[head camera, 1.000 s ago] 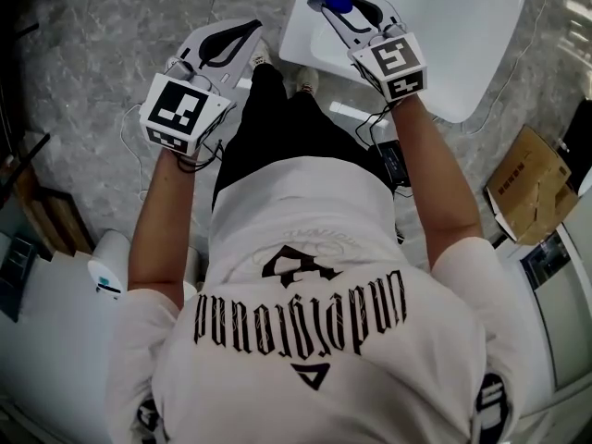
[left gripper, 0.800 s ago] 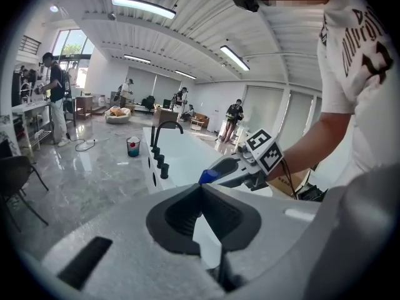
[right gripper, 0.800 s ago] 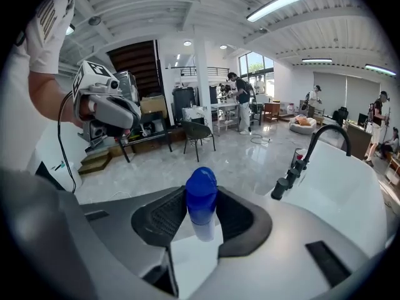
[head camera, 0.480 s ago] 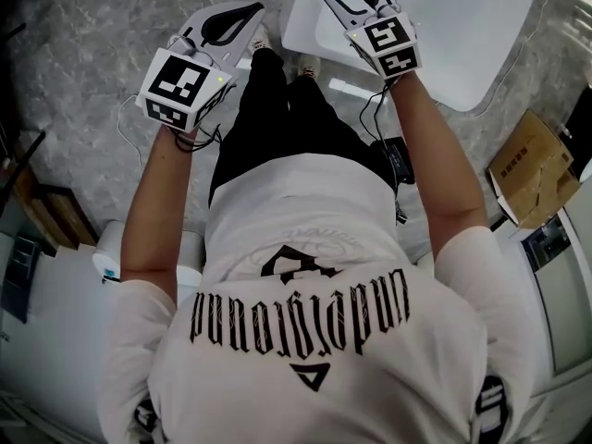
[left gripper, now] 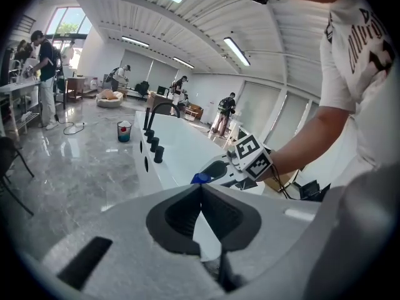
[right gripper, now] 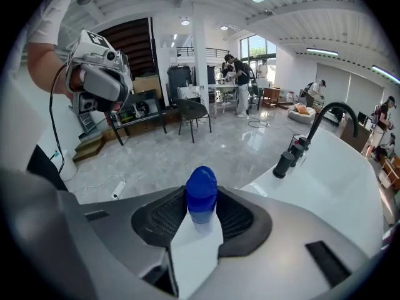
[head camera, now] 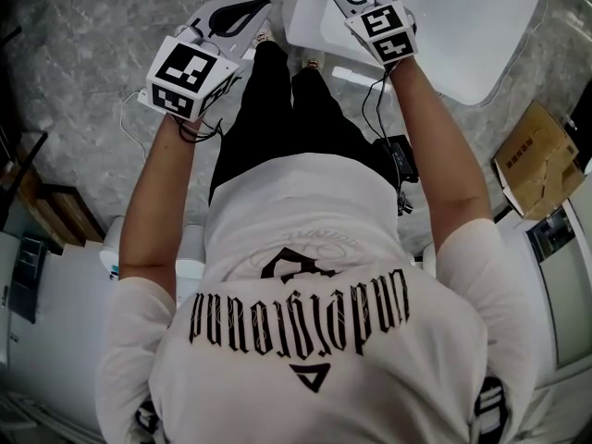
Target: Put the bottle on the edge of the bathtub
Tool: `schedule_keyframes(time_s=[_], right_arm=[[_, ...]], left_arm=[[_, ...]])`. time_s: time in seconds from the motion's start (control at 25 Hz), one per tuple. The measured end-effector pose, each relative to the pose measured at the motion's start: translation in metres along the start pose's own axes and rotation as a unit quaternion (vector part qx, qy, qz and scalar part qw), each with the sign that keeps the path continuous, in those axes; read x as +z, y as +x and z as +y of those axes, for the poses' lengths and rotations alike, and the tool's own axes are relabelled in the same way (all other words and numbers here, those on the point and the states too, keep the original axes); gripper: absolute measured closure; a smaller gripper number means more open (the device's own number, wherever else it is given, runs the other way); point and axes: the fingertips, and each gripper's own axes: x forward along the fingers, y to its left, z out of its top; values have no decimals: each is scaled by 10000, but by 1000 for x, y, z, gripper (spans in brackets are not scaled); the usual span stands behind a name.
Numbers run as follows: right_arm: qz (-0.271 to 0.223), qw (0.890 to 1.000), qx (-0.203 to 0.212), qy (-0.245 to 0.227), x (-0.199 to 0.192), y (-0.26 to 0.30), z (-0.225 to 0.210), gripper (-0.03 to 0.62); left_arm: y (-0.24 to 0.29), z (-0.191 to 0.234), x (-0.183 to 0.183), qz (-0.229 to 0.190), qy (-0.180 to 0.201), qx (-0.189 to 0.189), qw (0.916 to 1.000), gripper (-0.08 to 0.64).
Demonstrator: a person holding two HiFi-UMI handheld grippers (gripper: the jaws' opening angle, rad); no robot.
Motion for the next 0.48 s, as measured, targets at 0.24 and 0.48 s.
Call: schedule_keyframes(time_s=[0.24,0.48], right_arm=[[46,10000,-28,-72,-7,-1,-3,442],[77,9998,-24,-163,-7,2,1,440]], left_arm=[[8,-8,-1,25,-49,-85,9999,545],[7,-13,-5,32,-58,-98,9999,545]])
